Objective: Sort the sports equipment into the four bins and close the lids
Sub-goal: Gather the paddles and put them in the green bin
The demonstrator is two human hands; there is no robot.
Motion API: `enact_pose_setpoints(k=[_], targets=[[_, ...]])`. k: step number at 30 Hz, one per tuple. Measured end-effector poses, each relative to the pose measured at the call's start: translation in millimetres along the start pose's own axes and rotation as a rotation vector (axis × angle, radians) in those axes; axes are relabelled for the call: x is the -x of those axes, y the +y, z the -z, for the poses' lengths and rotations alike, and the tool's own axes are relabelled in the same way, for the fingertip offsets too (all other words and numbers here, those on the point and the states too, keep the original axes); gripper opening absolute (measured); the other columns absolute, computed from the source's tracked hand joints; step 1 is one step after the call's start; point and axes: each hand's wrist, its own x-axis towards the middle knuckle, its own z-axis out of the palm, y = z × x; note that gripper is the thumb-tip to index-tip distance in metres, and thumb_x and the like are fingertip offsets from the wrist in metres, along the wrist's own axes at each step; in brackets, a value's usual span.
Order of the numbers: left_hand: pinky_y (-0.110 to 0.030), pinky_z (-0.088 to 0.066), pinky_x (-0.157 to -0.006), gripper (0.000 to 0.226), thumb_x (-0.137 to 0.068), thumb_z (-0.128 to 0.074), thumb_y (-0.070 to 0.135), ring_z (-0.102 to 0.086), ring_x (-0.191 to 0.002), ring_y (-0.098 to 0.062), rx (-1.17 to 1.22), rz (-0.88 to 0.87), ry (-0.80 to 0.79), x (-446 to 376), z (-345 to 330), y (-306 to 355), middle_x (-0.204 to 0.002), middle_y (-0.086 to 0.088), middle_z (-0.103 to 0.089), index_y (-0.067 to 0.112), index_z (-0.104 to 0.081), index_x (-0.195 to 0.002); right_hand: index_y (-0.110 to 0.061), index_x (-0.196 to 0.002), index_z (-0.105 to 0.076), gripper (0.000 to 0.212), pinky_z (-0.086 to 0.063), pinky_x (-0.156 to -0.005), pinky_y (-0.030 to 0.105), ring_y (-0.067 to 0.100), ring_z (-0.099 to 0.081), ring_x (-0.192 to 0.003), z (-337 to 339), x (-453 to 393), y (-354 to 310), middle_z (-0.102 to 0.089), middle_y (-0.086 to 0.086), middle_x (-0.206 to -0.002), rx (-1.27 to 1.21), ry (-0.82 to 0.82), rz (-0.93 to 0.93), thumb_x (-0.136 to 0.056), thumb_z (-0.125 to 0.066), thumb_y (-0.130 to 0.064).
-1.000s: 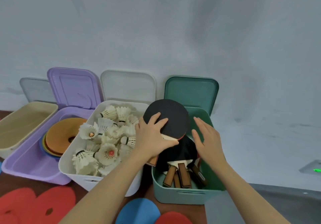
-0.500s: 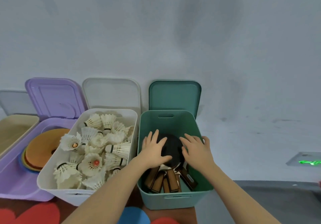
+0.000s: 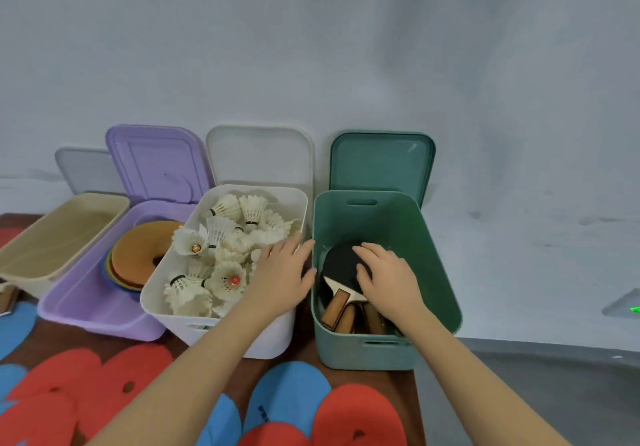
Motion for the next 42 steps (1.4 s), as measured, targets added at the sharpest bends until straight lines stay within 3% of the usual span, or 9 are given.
enact_pose_setpoints(k=[4,8,11,17,21,26,32,36,42], targets=[[-0.036,-0.02,-0.108,0.053,-0.093,-0.035,0.04,-0.029,-0.136,-0.02,-0.024,0.052,0.011,28.6,14.5,-40.0,-0.15,-0.001,-0.03,0.024,-0.031,-0.143,-0.019,-0.129,-0.055,0.037,-0.046,-0.087,0.04,0.026,-0.055,-0.111,-10.6,0.4,-43.8,-0.052,-0.001,-0.136,-0.01,0.018,0.043,-0.093,-0.048,-0.021],[-0.041,-0.032,-0.101,0.064,-0.082,-0.023,0.049,-0.048,-0.123,-0.027,-0.023,0.066,0.069,60.3,30.8,-86.2,-0.136,-0.007,-0.05,0.019,-0.051,-0.131,-0.019,-0.127,-0.057,0.035,-0.046,-0.083,0.039,0.028,-0.057,-0.106,-24.0,4.8,-97.0,-0.054,0.0,-0.133,-0.01,0.046,0.066,-0.092,-0.05,-0.02],[-0.04,-0.032,-0.1,0.071,-0.078,-0.017,0.051,-0.048,-0.123,-0.025,-0.009,0.066,0.048,86.8,44.8,-122.2,-0.136,-0.003,-0.051,0.019,-0.05,-0.132,-0.017,-0.125,-0.059,0.035,-0.047,-0.08,0.038,0.028,-0.059,-0.103,-35.3,8.0,-140.0,-0.057,0.001,-0.129,-0.005,0.062,0.083,-0.091,-0.051,-0.017],[-0.041,-0.05,-0.072,0.049,-0.074,-0.04,0.04,-0.067,-0.089,-0.027,0.028,0.063,0.086,144.6,75.3,-208.0,-0.105,-0.007,-0.068,0.014,-0.067,-0.106,-0.01,-0.116,-0.064,0.031,-0.052,-0.077,0.041,0.03,-0.061,-0.1,-71.3,15.0,-237.4,-0.065,0.007,-0.115,-0.049,0.125,0.098,-0.088,-0.053,-0.015],[-0.04,-0.051,-0.072,0.041,-0.074,-0.05,0.033,-0.066,-0.089,-0.027,-0.001,0.064,0.084,176.3,90.6,-256.5,-0.105,-0.007,-0.067,0.012,-0.066,-0.105,-0.011,-0.119,-0.062,0.034,-0.051,-0.076,0.043,0.033,-0.06,-0.099,-94.7,18.1,-289.4,-0.062,0.007,-0.118,-0.06,0.107,0.066,-0.087,-0.051,-0.014],[-0.04,-0.051,-0.072,0.045,-0.075,-0.043,0.037,-0.067,-0.084,-0.027,0.0,0.117,0.112,200.8,103.9,-296.9,-0.101,-0.005,-0.068,0.013,-0.067,-0.103,-0.013,-0.119,-0.063,0.042,-0.051,-0.069,0.042,0.034,-0.061,-0.094,-118.2,14.3,-340.8,-0.063,0.006,-0.116,-0.027,0.033,0.11,-0.084,-0.042,-0.023],[-0.04,-0.032,-0.096,0.053,-0.082,-0.042,0.039,-0.05,-0.117,-0.031,0.092,0.261,0.091,197.5,100.6,-337.2,-0.13,-0.006,-0.054,0.015,-0.055,-0.127,-0.011,-0.115,-0.064,0.037,-0.051,-0.069,0.043,0.035,-0.062,-0.09,-138.2,-15.5,-366.4,-0.065,0.006,-0.11,-0.066,0.017,0.159,-0.084,-0.045,-0.02],[-0.037,-0.027,-0.098,0.057,-0.082,-0.036,0.042,-0.044,-0.123,-0.028,0.068,0.313,0.094,177.0,102.2,-361.8,-0.137,-0.004,-0.047,0.018,-0.048,-0.132,-0.011,-0.112,-0.066,0.037,-0.052,-0.065,0.041,0.034,-0.063,-0.085,-148.1,-48.2,-378.3,-0.067,0.007,-0.104,-0.099,0.048,0.209,-0.082,-0.047,-0.02],[-0.038,-0.024,-0.104,0.047,-0.093,-0.046,0.034,-0.04,-0.129,-0.024,0.057,0.387,0.148,154.1,108.5,-405.1,-0.142,-0.003,-0.043,0.017,-0.044,-0.136,-0.01,-0.11,-0.066,0.035,-0.05,-0.074,0.047,0.033,-0.06,-0.094,-173.5,-95.3,-396.8,-0.066,0.007,-0.106,-0.143,0.023,0.243,-0.084,-0.045,-0.019]])
